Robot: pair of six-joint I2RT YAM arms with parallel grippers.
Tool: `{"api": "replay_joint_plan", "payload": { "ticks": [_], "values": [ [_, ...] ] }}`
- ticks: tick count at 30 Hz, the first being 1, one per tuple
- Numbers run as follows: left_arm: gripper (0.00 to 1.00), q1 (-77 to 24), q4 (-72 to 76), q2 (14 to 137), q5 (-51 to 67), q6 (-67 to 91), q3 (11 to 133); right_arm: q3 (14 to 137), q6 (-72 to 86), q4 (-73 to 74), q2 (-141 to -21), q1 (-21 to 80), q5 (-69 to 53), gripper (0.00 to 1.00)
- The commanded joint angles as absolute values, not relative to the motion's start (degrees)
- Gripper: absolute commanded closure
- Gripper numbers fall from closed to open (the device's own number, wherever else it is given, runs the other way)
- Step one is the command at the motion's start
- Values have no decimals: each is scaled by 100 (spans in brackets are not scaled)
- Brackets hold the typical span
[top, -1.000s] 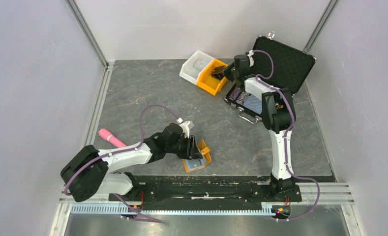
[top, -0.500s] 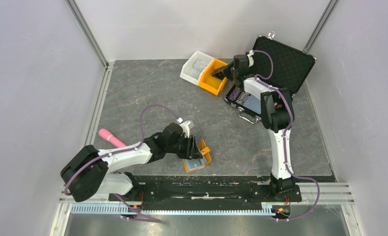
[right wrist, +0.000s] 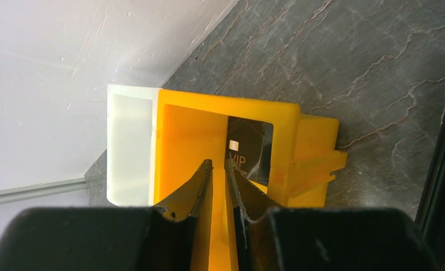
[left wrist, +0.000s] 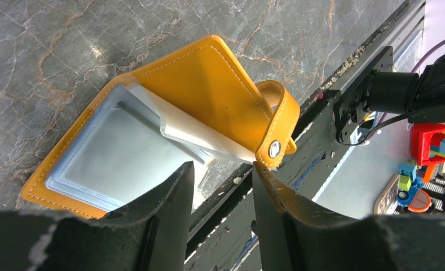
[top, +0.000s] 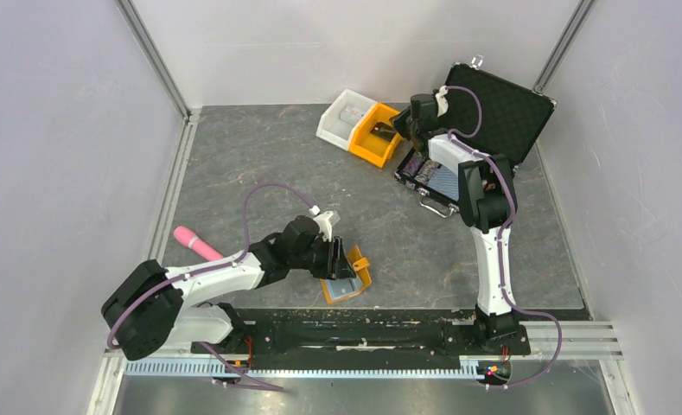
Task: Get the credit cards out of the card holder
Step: Place the credit card in the storage box, then remove the credit card from the card holder.
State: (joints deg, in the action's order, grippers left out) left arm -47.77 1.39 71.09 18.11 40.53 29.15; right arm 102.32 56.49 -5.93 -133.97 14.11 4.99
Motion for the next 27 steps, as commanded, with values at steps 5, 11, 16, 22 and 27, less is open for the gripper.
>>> {"api": "replay_joint_plan", "payload": {
  "ticks": [5,11,16,22,27],
  "values": [
    [50,-4808,152,6971,1802,3896,3067,10633,5306,-449,-13339,1379,931,84],
    [50,-4808,83,6979,1736,3876,3068,10807,4761,-446,-13142,1371,807,83],
    [49,-4808,120,7031,1734,3884,3148,10700,4031,-369,-12603,1371,395,81],
    [47,-4808,231,7304,1917,3777,3494,9782,3040,-400,-11468,1370,-617,73],
    [47,-4808,525,7728,2034,3865,3646,8087,2428,-250,-9968,1388,-1186,72]
  ]
}}
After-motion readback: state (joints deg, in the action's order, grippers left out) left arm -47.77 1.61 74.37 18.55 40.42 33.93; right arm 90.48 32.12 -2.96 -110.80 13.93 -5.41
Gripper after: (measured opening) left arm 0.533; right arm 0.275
